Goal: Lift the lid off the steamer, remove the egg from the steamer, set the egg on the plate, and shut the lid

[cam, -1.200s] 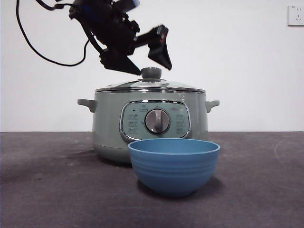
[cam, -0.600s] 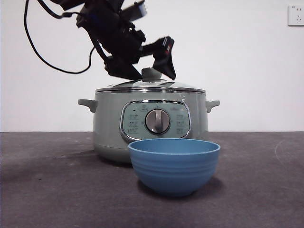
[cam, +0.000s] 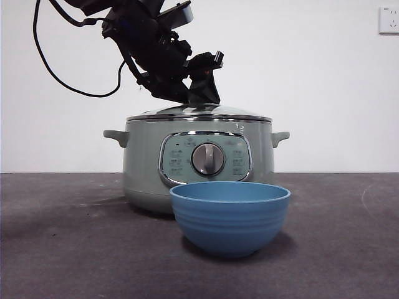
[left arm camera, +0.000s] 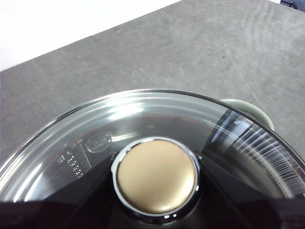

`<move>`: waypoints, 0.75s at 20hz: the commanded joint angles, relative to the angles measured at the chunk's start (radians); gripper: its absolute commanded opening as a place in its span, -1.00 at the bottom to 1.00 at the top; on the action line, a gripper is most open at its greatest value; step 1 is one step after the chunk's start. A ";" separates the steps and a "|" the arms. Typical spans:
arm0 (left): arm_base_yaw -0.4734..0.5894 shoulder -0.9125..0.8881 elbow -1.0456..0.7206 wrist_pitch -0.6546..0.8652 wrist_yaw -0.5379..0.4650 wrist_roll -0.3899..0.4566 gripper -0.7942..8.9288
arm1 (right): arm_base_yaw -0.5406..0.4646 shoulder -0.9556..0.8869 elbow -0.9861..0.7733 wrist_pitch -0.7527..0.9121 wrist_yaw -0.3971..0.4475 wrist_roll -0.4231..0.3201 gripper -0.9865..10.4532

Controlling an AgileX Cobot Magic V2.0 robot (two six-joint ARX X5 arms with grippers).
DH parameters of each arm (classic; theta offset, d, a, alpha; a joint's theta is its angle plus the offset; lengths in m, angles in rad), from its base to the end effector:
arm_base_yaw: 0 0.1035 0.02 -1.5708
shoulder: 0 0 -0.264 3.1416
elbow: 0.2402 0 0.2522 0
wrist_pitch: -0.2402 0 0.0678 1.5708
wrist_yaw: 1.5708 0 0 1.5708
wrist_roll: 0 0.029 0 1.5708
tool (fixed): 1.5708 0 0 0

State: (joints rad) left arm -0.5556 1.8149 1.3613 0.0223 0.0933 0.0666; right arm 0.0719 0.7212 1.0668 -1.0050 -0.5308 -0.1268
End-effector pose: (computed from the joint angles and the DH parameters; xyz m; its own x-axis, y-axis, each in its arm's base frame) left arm 0.3538 -0.2228 0.2658 0.7193 -0.5562 -0.4162 0.6194 0.7848 0.0216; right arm 0.1039 0.0222 0.3604 0.6435 0.5539 -0.5283 -0.5346 0.8192 0.2077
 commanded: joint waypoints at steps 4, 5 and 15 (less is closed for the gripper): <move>-0.005 -0.075 0.002 0.008 0.013 0.013 -0.85 | 0.002 -0.001 0.003 0.002 -0.002 0.003 0.33; -0.005 -0.087 0.002 0.009 0.012 0.013 -0.85 | 0.002 -0.001 0.003 0.002 -0.002 0.003 0.33; -0.004 -0.336 0.002 -0.105 -0.019 0.018 -0.85 | 0.003 0.061 0.003 0.090 -0.018 0.006 0.33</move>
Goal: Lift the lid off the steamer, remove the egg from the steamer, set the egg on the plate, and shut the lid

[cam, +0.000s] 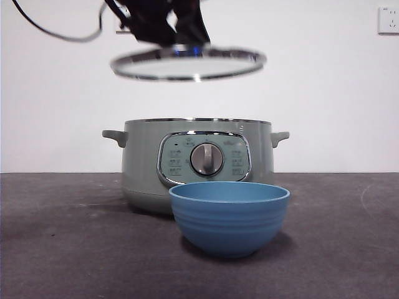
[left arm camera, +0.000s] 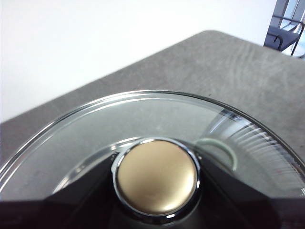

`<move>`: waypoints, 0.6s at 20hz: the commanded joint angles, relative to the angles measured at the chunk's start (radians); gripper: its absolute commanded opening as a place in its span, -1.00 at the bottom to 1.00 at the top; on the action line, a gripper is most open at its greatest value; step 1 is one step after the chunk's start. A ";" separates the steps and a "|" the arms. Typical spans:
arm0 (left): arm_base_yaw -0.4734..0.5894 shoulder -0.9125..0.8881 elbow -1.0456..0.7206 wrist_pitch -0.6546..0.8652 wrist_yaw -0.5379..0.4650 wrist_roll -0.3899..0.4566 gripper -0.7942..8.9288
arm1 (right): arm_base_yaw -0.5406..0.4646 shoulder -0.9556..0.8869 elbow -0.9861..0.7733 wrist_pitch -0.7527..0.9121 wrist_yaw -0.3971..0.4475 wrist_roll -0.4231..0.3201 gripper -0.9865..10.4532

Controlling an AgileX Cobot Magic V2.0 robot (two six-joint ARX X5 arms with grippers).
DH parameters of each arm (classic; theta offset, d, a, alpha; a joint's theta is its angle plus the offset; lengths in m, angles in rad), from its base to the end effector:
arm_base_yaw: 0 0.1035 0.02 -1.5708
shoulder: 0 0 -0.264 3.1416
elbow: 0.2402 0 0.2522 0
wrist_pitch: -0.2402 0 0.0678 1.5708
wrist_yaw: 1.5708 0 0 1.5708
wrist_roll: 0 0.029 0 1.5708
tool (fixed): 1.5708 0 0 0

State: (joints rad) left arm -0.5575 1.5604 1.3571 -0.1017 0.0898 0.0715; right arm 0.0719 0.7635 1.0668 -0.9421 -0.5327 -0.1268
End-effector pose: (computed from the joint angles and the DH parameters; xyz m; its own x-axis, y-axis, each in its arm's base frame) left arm 0.3054 -0.1935 0.3478 0.7587 -0.5787 -0.2991 0.6162 0.7865 0.0413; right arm 0.1183 0.0233 0.3611 0.6533 0.5562 -0.5136 -0.5400 0.8178 0.1989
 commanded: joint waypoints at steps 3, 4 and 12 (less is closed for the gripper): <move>0.010 -0.235 0.006 -0.089 -0.048 0.038 -0.85 | 0.024 0.094 0.003 0.107 -0.019 0.028 0.33; 0.016 -0.280 0.006 -0.119 -0.058 0.038 -0.85 | 0.036 0.120 0.003 0.136 -0.018 0.035 0.33; 0.069 -0.597 0.006 -0.390 -0.074 0.037 -0.85 | 0.255 0.425 0.119 0.343 0.089 0.091 0.32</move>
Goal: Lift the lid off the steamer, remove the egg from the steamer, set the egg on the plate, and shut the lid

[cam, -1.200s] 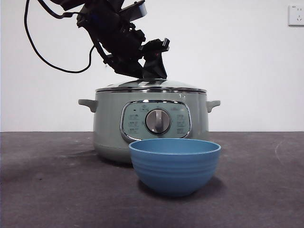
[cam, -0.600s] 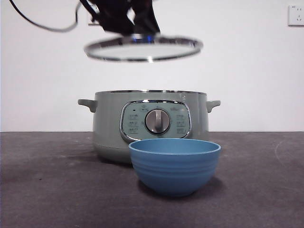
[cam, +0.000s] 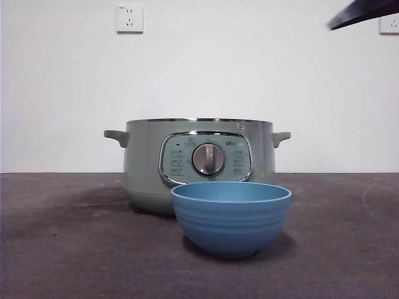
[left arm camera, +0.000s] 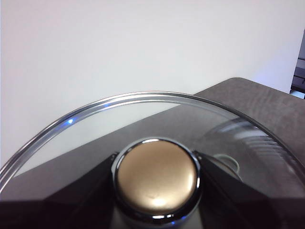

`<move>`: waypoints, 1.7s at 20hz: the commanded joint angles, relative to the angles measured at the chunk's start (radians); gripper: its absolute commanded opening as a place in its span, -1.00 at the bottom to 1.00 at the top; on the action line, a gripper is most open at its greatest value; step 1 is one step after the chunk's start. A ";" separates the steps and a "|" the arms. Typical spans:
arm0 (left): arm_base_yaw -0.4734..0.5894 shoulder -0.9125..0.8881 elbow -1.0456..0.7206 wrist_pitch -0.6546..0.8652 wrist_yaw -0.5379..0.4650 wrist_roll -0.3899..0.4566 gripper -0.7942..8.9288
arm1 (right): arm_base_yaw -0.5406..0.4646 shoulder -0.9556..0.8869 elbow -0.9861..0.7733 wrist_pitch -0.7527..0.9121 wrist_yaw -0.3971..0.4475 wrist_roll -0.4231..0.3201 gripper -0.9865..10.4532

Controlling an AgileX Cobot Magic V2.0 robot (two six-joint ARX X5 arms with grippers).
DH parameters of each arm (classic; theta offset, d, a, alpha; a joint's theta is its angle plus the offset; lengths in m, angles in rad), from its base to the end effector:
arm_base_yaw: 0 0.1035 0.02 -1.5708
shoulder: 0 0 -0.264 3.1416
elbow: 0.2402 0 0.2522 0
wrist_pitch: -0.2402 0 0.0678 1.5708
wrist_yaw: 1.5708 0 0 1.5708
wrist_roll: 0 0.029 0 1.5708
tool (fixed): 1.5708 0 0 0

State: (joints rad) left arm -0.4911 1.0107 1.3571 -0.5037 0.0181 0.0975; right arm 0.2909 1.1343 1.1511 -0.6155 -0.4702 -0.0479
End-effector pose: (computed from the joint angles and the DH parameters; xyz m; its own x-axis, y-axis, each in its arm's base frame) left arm 0.1632 -0.0879 0.4516 0.8622 -0.4817 -0.1566 0.4984 0.8619 0.0933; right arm 0.2163 0.0785 0.3541 0.5755 0.6452 -0.5024 -0.6394 0.7381 0.2155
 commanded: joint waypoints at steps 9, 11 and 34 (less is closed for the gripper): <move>0.002 -0.212 0.006 -0.152 -0.043 -0.005 -0.85 | 0.226 0.502 0.367 0.028 0.280 -0.055 0.32; 0.002 -0.232 0.006 -0.175 -0.042 -0.008 -0.85 | 0.256 0.603 0.436 0.037 0.317 -0.071 0.32; 0.002 -0.249 0.006 -0.230 -0.041 -0.007 -0.85 | 0.273 0.950 0.486 0.125 0.424 -0.072 -0.16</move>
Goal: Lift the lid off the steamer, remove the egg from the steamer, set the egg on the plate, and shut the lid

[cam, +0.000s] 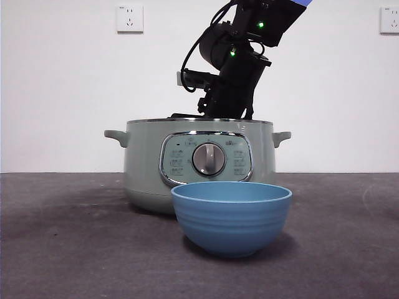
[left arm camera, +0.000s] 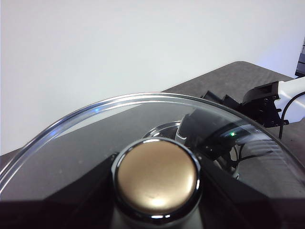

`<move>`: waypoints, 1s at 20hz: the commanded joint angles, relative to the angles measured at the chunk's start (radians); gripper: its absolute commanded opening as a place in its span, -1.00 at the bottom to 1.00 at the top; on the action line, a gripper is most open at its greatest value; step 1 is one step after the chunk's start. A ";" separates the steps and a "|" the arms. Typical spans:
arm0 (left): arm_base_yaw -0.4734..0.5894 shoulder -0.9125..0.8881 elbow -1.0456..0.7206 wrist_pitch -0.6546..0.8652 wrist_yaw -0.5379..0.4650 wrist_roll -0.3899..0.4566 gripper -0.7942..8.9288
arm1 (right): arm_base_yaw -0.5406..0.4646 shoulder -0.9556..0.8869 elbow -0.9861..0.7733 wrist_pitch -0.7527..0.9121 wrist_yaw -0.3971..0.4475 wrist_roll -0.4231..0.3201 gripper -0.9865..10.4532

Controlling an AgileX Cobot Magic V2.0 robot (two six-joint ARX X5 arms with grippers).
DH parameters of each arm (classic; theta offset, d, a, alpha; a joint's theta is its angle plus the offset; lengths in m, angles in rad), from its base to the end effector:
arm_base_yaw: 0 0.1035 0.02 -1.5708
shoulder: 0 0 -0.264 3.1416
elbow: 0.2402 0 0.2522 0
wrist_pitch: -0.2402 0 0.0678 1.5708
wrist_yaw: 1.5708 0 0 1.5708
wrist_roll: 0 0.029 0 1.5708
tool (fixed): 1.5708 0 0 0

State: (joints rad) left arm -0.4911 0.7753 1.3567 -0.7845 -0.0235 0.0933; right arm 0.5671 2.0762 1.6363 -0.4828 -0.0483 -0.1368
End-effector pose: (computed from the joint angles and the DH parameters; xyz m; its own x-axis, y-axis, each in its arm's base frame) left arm 0.0867 -0.0456 0.4534 0.8745 -0.4411 -0.2016 0.4658 0.8797 0.0960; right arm 0.3817 0.2448 0.2073 0.4827 0.3646 -0.7963 -0.6476 0.7607 -0.0442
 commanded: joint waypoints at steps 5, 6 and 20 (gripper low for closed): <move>0.002 -0.013 0.006 0.047 0.001 -0.003 -0.85 | -0.008 0.008 0.000 -0.010 -0.004 0.034 -0.71; 0.002 -0.013 0.006 0.043 0.001 -0.003 -0.85 | -0.008 0.008 0.000 0.003 -0.004 0.035 -0.86; 0.002 -0.013 0.006 0.051 0.003 -0.003 -0.85 | 0.021 -0.632 0.001 -0.435 0.002 0.078 -0.86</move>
State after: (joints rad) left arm -0.4911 0.7753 1.3567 -0.7914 -0.0231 0.0937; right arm 0.5838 1.4349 1.6363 -0.9211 -0.0483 -0.0704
